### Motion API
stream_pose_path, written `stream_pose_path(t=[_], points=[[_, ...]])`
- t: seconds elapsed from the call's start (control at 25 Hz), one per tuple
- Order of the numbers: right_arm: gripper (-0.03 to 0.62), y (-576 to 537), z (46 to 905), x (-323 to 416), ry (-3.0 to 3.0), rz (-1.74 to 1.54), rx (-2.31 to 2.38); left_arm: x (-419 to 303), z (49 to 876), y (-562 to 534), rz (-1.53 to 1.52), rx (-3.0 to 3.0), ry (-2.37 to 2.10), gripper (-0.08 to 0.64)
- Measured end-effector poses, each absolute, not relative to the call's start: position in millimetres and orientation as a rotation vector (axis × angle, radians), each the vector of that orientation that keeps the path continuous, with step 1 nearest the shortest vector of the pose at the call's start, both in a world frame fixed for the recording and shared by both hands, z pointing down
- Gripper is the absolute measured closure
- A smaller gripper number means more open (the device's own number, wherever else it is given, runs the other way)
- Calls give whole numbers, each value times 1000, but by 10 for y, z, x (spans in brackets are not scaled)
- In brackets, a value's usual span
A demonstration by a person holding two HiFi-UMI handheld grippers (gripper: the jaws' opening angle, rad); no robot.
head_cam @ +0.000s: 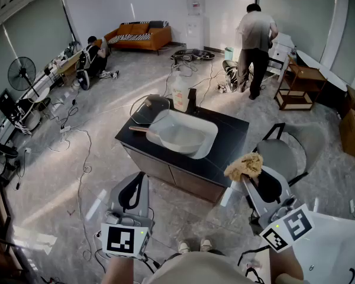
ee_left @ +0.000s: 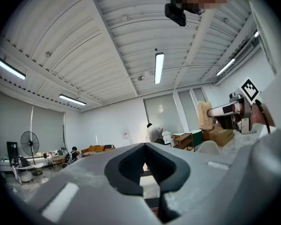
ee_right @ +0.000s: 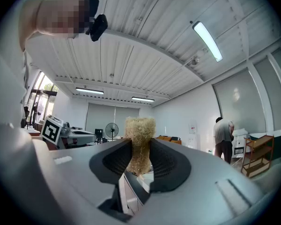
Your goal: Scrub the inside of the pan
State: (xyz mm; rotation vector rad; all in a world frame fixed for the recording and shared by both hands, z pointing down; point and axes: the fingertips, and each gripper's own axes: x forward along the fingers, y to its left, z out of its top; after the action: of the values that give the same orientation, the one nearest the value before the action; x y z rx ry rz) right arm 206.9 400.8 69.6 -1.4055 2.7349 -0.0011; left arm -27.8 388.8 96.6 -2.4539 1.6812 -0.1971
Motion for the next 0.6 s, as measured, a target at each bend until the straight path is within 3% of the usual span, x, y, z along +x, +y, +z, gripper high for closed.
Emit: stream_pose_path(t=[0.6], points=[[472,3984,815,2283,2754,-57,-1394,-45,1030,3867,-224,-2464,1682,558]])
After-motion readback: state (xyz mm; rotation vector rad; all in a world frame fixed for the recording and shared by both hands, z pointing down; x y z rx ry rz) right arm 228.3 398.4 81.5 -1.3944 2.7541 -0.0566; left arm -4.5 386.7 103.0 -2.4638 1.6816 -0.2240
